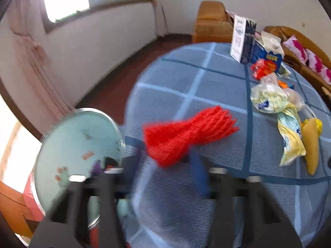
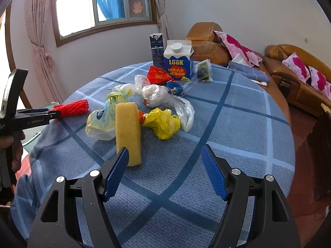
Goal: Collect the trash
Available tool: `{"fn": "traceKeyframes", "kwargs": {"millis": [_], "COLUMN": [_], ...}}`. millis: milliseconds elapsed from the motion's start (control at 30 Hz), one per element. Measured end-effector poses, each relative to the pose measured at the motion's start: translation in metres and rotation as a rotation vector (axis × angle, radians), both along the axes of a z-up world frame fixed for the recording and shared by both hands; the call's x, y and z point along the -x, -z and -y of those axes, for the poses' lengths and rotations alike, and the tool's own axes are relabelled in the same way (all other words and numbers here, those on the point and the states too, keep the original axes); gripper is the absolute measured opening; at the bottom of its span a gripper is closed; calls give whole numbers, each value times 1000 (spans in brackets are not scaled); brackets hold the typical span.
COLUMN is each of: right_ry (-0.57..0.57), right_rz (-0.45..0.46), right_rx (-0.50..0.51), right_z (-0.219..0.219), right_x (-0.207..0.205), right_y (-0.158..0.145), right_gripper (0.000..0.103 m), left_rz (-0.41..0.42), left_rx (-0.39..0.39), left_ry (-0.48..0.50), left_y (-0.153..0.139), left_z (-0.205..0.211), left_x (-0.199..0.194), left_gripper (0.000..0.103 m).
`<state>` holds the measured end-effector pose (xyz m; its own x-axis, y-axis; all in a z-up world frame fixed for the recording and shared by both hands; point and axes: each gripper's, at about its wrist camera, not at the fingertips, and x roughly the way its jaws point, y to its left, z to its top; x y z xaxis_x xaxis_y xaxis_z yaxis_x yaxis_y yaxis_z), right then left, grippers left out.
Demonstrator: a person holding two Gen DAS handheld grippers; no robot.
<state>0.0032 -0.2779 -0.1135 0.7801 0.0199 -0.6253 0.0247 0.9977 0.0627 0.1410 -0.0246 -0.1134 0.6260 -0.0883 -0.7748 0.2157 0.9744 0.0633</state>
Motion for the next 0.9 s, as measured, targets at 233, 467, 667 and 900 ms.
{"fn": "traceKeyframes", "kwargs": {"millis": [233, 467, 667, 900], "right_ry": [-44, -114, -132, -199], "right_rz": [-39, -122, -97, -35], "right_rx": [3, -22, -21, 37], "right_z": [-15, -27, -33, -43], "right_x": [-17, -23, -18, -30], "right_y": [4, 18, 13, -16], "right_gripper": [71, 41, 18, 17], "left_rz": [17, 43, 49, 54], "left_rx": [-7, -25, -17, -29], "left_ry": [51, 93, 85, 50], "left_y": [-5, -24, -33, -39], "left_z": [-1, -24, -46, -71], "left_x": [12, 42, 56, 57], "left_gripper": [9, 9, 9, 9]}}
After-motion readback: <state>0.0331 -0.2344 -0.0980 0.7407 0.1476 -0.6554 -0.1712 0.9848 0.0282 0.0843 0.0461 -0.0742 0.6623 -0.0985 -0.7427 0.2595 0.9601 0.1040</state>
